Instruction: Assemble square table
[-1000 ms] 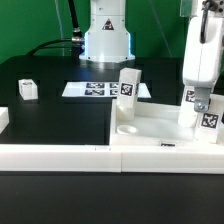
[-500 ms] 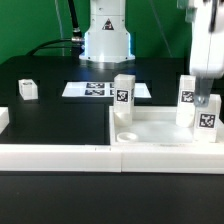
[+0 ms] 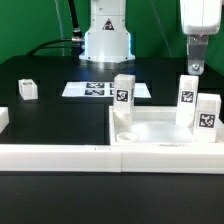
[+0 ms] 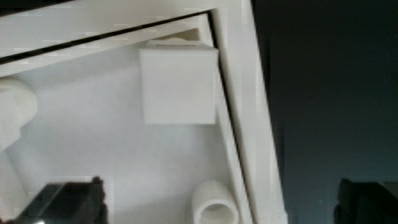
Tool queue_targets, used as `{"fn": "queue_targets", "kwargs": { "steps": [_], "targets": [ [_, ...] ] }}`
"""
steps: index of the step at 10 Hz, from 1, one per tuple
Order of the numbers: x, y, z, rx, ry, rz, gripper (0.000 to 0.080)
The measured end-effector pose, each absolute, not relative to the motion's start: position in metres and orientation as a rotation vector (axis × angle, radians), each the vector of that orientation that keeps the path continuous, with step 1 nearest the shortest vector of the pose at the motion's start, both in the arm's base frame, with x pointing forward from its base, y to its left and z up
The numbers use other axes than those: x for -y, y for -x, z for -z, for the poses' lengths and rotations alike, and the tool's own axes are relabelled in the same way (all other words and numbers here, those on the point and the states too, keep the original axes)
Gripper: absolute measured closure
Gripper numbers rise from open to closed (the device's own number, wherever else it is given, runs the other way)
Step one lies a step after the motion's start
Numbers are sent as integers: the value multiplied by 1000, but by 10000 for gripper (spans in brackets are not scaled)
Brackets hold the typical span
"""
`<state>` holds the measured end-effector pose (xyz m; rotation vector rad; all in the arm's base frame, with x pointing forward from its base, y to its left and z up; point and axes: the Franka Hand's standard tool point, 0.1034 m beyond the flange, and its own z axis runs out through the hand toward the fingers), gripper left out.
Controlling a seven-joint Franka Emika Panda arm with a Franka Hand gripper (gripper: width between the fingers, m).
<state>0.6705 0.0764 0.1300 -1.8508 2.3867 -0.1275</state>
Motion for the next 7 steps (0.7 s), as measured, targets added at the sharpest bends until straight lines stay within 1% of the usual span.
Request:
{"fn": "queue_targets", "kwargs": {
  "steps": [5,6,7],
  "targets": [
    [-72,-669,-130,-2364,1876,136,151],
    [-54,-660,-135,-2280,1944,171,151],
    [-30,-640,-145,-2183,2043,184,151]
  ]
}}
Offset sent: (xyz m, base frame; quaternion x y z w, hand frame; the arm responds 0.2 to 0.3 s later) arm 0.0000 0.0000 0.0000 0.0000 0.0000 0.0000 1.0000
